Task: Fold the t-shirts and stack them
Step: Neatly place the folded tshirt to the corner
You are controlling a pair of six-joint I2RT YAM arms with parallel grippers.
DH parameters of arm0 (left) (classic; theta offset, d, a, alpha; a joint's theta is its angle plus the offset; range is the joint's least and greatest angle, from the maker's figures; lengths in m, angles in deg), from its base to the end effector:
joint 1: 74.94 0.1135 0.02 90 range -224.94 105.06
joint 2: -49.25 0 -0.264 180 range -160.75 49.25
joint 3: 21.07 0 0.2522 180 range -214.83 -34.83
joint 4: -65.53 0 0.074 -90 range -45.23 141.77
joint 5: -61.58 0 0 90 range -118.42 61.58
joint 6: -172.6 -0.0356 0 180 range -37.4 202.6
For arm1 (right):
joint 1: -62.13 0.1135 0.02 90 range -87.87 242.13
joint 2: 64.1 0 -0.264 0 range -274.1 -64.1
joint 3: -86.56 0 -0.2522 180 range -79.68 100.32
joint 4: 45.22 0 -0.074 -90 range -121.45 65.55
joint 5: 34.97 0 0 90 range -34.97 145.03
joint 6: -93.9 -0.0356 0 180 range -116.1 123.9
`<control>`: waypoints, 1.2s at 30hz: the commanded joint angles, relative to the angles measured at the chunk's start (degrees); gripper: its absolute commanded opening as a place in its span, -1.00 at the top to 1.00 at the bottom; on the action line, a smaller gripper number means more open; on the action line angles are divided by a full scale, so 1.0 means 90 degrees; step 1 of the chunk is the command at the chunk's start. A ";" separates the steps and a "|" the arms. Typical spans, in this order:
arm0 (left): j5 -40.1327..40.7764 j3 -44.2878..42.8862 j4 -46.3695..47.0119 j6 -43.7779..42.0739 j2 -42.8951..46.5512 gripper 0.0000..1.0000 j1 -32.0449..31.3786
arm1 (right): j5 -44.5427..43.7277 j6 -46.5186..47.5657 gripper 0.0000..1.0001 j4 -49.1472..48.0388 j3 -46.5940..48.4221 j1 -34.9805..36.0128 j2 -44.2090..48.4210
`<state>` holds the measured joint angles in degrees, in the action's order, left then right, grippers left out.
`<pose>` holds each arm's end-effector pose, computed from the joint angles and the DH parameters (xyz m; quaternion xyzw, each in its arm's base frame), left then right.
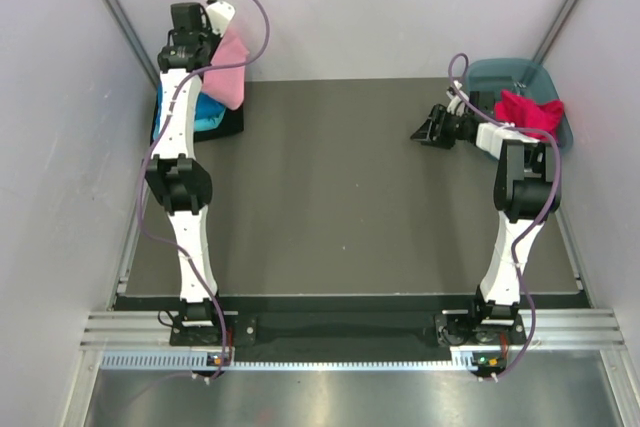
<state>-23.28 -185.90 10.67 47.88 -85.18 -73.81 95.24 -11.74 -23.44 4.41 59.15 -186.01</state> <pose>0.5218 0.0135 0.3843 0.2195 0.8112 0.2023 0.5029 0.4609 -0.0010 0.1622 0.0133 0.8796 0.3555 0.3157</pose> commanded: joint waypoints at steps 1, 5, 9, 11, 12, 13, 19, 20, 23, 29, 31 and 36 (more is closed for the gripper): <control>0.0229 -0.0110 0.0446 -0.0282 0.0747 1.00 0.0002 | 0.0083 -0.0049 -0.04 -0.0402 0.0060 0.0078 0.0059; 0.0297 0.0076 0.0378 -0.0449 0.0592 1.00 0.0021 | 0.0083 -0.0069 -0.04 -0.0441 0.0080 0.0097 0.0020; 0.0473 0.0115 0.0348 -0.0605 0.0260 1.00 0.0089 | 0.0083 -0.0050 -0.04 -0.0441 0.0032 0.0097 0.0078; 0.0531 0.0164 0.0377 -0.0644 0.0084 1.00 0.0129 | 0.0074 -0.0020 -0.05 -0.0412 -0.0027 0.0097 0.0127; 0.0541 0.0173 0.0377 -0.0664 0.0016 1.00 0.0187 | 0.0064 -0.0001 -0.05 -0.0421 -0.0056 0.0097 0.0137; 0.0570 0.0174 0.0377 -0.0673 -0.0111 1.00 0.0216 | 0.0064 0.0019 -0.05 -0.0412 -0.0086 0.0097 0.0156; 0.0912 0.0252 0.0874 -0.0956 -0.0541 1.00 0.0431 | 0.0015 0.0058 -0.04 -0.0412 -0.0193 0.0097 0.0215; 0.1028 0.0261 0.0933 -0.1044 -0.0609 1.00 0.0470 | 0.0005 0.0058 -0.04 -0.0412 -0.0184 0.0097 0.0205; 0.1243 0.0242 0.1226 -0.1015 -0.0795 1.00 0.0568 | -0.0014 0.0068 -0.04 -0.0402 -0.0145 0.0097 0.0205; 0.1586 0.0213 0.1695 -0.1249 -0.1030 1.00 0.0685 | -0.0063 0.0107 -0.04 -0.0353 -0.0125 0.0117 0.0196; 0.1635 0.0213 0.1812 -0.1347 -0.1088 1.00 0.0734 | -0.0063 0.0107 -0.04 -0.0353 -0.0125 0.0126 0.0196; 0.1713 0.0203 0.2096 -0.1660 -0.1176 1.00 0.0803 | -0.0092 0.0146 -0.04 -0.0353 -0.0135 0.0185 0.0196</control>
<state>-10.60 -183.10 21.86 35.86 -95.78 -67.85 94.30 -12.07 -25.02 2.42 59.98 -186.01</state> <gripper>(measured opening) 0.177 0.522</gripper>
